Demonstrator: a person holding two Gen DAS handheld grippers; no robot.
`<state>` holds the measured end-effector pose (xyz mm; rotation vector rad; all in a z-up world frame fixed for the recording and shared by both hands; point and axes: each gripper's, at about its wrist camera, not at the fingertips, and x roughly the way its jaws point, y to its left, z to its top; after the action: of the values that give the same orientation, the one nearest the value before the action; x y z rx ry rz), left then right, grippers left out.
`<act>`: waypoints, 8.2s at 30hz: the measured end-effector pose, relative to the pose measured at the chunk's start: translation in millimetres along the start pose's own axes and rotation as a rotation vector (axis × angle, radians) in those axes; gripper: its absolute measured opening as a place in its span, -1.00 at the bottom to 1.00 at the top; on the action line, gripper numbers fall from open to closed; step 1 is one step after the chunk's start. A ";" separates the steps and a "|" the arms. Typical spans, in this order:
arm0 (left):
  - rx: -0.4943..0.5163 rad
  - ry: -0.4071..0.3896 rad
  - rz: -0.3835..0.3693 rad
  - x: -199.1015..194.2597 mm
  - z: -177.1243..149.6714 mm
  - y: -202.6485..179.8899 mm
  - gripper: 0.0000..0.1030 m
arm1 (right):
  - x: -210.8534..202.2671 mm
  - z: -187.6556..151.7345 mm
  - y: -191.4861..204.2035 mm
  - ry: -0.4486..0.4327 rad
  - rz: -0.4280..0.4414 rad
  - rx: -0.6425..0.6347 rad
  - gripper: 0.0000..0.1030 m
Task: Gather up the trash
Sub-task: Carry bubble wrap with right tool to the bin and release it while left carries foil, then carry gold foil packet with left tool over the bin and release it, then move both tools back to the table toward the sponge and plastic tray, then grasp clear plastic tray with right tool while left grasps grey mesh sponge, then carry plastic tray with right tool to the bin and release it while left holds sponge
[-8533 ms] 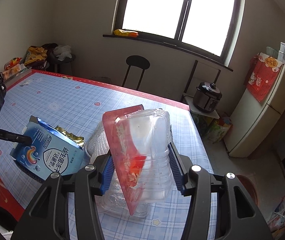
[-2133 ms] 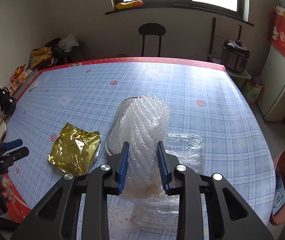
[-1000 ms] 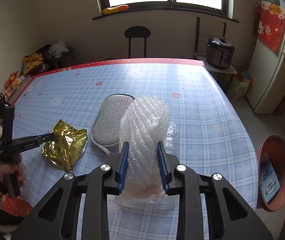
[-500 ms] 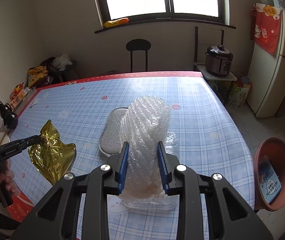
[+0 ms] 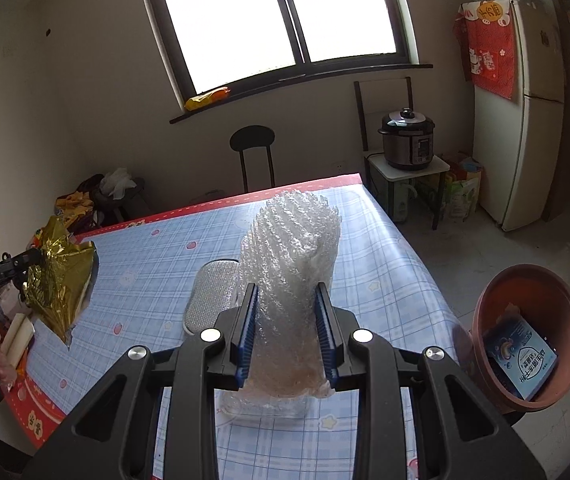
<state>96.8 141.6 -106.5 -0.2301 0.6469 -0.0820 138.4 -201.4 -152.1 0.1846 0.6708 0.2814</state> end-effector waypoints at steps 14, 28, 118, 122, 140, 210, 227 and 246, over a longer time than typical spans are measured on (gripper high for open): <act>0.097 -0.062 -0.084 -7.5 21.6 -140.3 -0.67 | -71.2 0.2 -198.5 -0.069 -0.270 0.182 -0.44; 0.116 -0.059 -0.036 -5.6 11.0 -179.6 -0.67 | -61.9 20.8 -296.5 -0.057 -0.333 0.237 -0.23; 0.049 -0.005 0.028 43.9 1.4 -90.7 0.89 | -102.4 14.0 -129.1 -0.010 -0.348 0.096 0.90; -0.021 0.010 0.090 30.3 -15.7 -36.7 0.89 | -82.8 14.8 -93.3 0.023 -0.311 0.054 0.90; -0.225 0.036 0.231 -10.5 -78.1 109.6 0.89 | 72.1 -37.5 64.5 0.294 -0.080 -0.205 0.90; -0.068 0.391 -0.030 264.1 -61.5 -16.0 0.22 | 63.2 -73.6 -33.9 0.326 -0.204 -0.038 0.83; -0.063 0.400 0.009 281.6 -70.7 -24.7 -0.31 | 37.6 -64.2 -41.2 0.296 -0.228 -0.047 0.84; -0.040 0.192 -0.081 113.3 -43.1 -28.7 -0.71 | 21.2 -35.4 -24.4 0.179 -0.119 -0.045 0.84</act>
<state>160.7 89.0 -199.6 -0.2889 0.8313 -0.1705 136.6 -215.1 -197.9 0.0768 0.8484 0.2001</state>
